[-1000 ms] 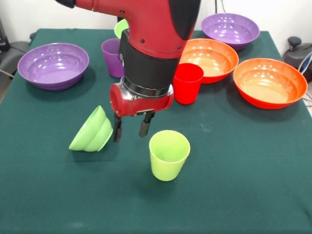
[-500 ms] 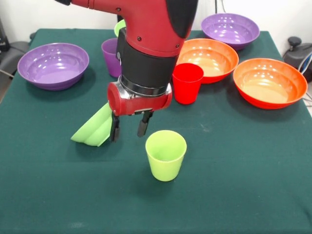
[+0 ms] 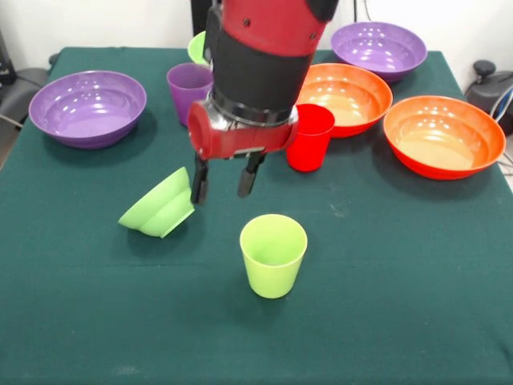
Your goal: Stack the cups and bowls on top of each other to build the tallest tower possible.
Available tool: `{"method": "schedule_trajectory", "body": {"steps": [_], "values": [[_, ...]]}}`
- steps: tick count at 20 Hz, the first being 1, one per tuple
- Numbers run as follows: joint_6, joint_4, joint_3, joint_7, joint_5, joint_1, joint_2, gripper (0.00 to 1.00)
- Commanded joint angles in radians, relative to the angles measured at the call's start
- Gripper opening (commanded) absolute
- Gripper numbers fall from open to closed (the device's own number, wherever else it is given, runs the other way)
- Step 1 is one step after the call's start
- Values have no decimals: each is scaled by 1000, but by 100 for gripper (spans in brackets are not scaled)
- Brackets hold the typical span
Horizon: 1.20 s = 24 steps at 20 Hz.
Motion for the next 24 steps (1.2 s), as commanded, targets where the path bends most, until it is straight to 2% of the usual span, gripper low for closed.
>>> {"method": "schedule_trajectory", "body": {"steps": [1, 9, 24], "values": [[98, 126, 48, -81, 4, 21, -79, 100], [44, 182, 35, -113, -35, -27, -103, 100], [-148, 267, 65, -139, -96, -169, -40, 100]]}}
